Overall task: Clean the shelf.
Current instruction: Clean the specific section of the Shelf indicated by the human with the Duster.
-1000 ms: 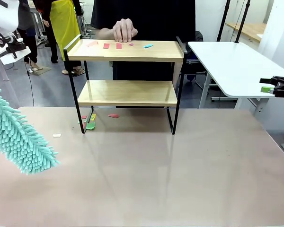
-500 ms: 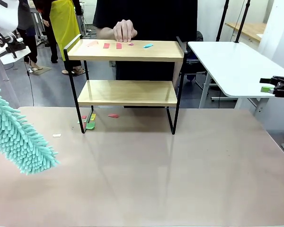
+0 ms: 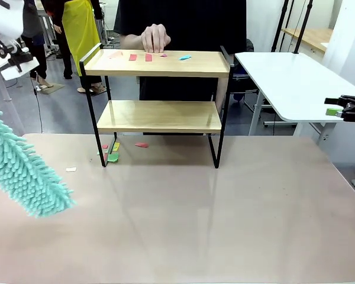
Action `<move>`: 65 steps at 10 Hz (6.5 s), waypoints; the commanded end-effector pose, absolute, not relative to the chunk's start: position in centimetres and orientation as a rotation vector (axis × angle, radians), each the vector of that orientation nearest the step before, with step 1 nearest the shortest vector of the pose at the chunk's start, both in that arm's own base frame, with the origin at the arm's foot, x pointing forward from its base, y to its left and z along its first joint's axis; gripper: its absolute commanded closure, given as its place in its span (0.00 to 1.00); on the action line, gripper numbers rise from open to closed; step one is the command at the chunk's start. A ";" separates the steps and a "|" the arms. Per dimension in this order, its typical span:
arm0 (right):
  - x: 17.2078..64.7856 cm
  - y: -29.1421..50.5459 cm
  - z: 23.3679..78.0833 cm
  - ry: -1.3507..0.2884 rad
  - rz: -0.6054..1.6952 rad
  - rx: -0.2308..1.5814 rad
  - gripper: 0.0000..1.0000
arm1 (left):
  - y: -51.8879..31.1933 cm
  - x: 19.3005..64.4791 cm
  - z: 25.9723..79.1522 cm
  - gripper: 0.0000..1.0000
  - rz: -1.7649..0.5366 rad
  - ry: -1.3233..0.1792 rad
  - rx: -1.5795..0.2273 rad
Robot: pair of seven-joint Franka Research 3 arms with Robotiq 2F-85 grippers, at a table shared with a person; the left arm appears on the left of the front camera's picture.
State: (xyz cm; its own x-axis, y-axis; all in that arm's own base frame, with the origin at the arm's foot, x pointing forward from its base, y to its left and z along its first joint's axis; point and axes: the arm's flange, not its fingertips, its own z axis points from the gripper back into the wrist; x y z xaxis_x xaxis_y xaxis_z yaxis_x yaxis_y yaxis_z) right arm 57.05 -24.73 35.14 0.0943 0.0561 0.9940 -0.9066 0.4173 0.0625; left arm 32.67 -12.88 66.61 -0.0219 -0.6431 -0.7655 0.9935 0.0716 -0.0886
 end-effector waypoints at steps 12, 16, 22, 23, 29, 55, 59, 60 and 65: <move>57.1 -24.6 35.4 -1.274 0.875 0.875 0.00 | -27.5 28.9 78.6 0.87 -0.592 -0.391 -0.214; 57.1 -24.6 35.4 -1.274 0.875 0.875 0.00 | -28.8 29.1 80.1 0.87 -0.633 -0.364 -0.290; 57.1 -24.6 35.4 -1.274 0.875 0.875 0.00 | -40.9 31.3 75.9 0.87 -0.255 -0.359 -0.221; 57.1 -24.6 35.4 -1.274 0.875 0.875 0.00 | -42.5 32.1 75.4 0.87 -0.167 -0.376 -0.239; 57.1 -24.6 35.4 -1.274 0.875 0.875 0.00 | -49.4 37.8 71.6 0.87 -0.007 -0.341 -0.260; 57.1 -24.6 35.4 -1.274 0.875 0.875 0.00 | -27.0 34.3 73.6 0.87 0.028 -0.324 0.209; 57.1 -24.6 35.4 -1.274 0.875 0.875 0.00 | -26.4 36.2 74.0 0.87 0.182 -0.272 0.419; 57.1 -24.6 35.4 -1.274 0.875 0.875 0.00 | -26.8 36.0 74.0 0.87 0.165 -0.278 0.383; 57.1 -24.6 35.4 -1.274 0.875 0.875 0.00 | -19.8 33.0 78.1 0.87 -0.435 -0.374 0.176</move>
State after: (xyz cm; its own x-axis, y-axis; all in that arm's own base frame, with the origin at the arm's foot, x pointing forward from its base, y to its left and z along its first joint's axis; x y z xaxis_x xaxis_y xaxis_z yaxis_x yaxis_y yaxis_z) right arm 57.05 -24.74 35.14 0.0943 0.0560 0.9940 -0.9066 0.4174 0.0625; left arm 33.83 -23.42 80.23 0.8720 -0.3255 0.3657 0.2287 0.9313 0.2835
